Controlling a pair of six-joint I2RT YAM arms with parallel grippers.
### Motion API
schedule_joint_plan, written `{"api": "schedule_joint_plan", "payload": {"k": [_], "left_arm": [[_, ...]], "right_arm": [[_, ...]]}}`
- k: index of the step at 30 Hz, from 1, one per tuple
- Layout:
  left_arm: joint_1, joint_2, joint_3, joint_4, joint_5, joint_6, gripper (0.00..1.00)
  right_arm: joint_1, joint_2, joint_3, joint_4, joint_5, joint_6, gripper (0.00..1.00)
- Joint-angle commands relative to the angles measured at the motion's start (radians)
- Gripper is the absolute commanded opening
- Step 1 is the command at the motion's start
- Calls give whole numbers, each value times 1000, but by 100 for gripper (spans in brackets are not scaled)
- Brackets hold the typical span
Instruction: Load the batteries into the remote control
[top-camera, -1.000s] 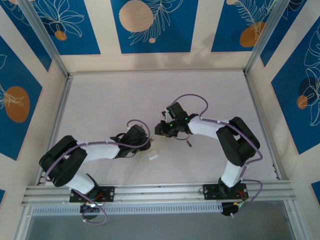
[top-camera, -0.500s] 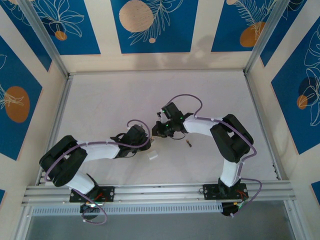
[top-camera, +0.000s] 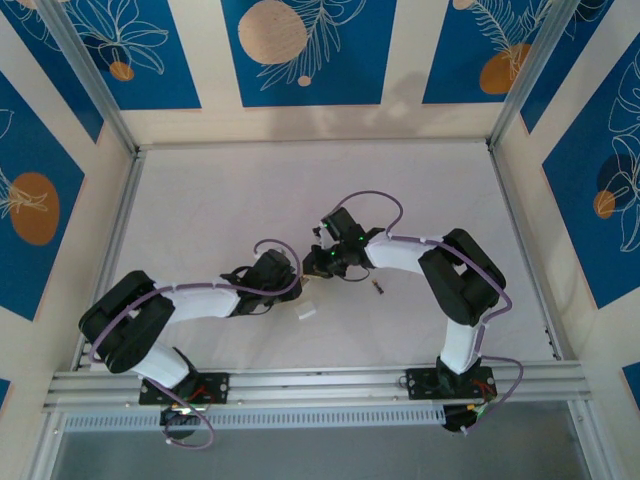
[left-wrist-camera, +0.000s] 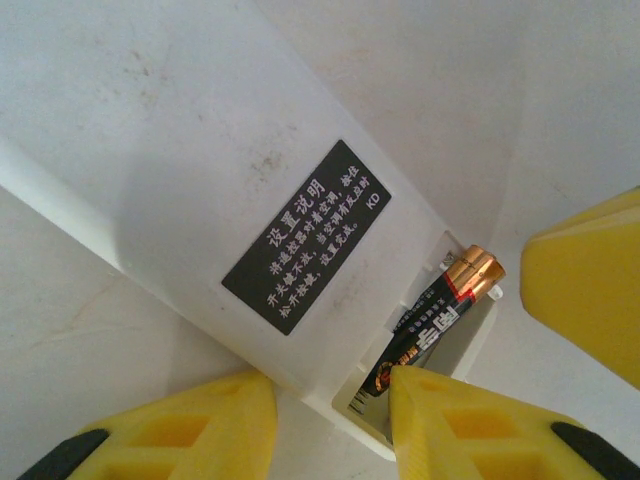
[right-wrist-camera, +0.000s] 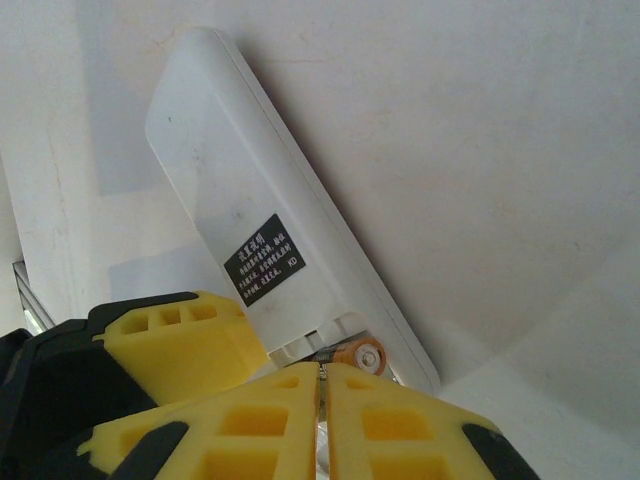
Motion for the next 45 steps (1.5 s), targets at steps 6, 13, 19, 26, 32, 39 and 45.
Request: {"api": "schedule_joint_plan", "payload": {"k": [6,13,19,26,32,39,45], "left_arm": [[-4,43,-75,-19,-15,20,38],[-4,44,-80,-12,-14,24,38],[-5,44,-81,-12,-14,25,38],[-5,48,-80,5,-6,31,33],[-5,44,-82,12,-6,33,29],[-6,44,-84,22,-7,33,32],[-5,39,-93,25,-12,28,32]], "right_arm": [[-14,-5,-9,-5,-10,2,14],[-25,16,16,-19,-17,-13,14],[-22,45,14,-6,-31,-11,14],[4,60,17,4,-38,-8,14],[18,46,14,3,-40,-3,14],[48,52,11,-9,-31,-13,14],[56,46,-2,-36,-17,-38,15]]}}
